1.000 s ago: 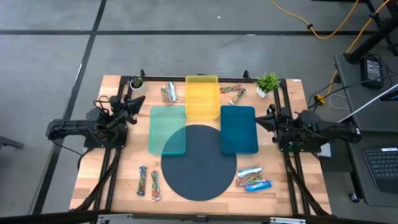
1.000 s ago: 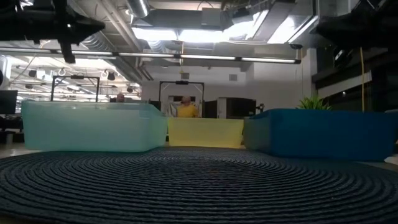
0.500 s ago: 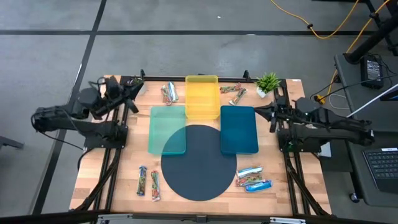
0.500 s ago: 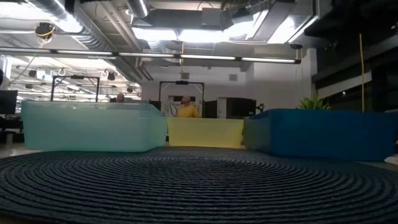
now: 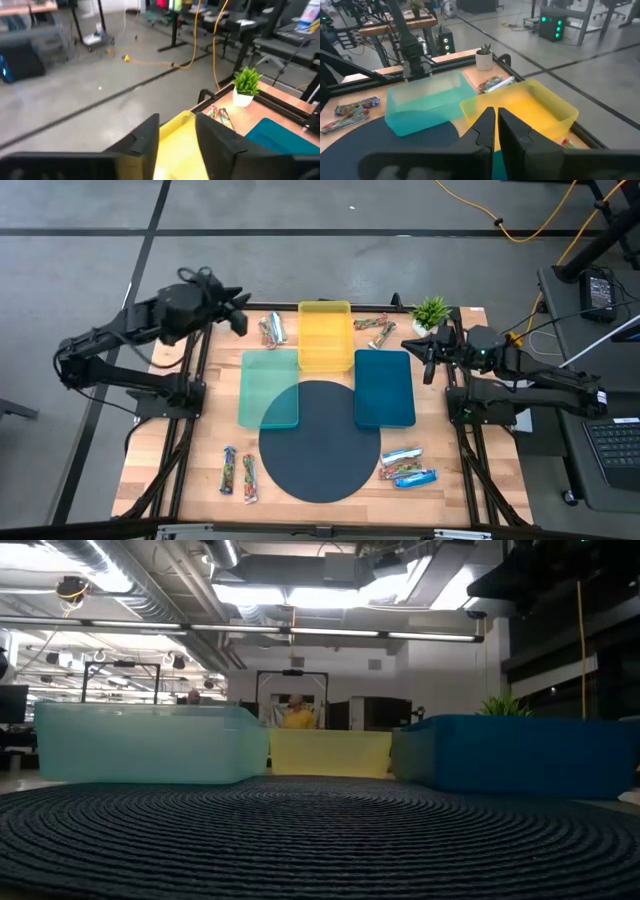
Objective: Pick and place Granola Bars by type
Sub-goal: Put the red granola bar into the light blue bin
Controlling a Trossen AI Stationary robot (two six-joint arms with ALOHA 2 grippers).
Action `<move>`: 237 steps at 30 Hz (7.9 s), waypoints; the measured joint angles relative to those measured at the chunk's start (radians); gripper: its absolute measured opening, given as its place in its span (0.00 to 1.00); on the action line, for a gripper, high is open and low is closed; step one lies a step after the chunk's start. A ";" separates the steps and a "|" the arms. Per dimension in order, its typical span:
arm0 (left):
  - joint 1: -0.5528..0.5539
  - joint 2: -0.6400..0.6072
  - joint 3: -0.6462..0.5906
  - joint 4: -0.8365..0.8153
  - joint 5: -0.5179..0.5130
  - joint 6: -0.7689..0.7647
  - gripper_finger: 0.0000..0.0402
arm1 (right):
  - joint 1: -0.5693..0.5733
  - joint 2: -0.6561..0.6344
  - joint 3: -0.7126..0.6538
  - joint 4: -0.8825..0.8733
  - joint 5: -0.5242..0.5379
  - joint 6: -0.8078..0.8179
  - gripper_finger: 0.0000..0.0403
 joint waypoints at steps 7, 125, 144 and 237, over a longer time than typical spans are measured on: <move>0.143 0.143 0.001 -0.100 0.088 -0.097 0.50 | -0.012 -0.001 0.003 0.000 -0.024 -0.012 0.06; 0.544 0.629 0.106 -0.205 0.566 -0.145 0.03 | -0.012 -0.002 0.002 -0.001 0.012 -0.102 0.06; 0.382 0.447 0.127 -0.200 0.589 -0.143 0.02 | -0.012 -0.002 0.002 -0.010 0.012 -0.103 0.06; -0.227 0.776 -0.200 -0.143 0.525 -0.346 0.06 | -0.012 -0.001 0.002 -0.009 0.012 -0.102 0.06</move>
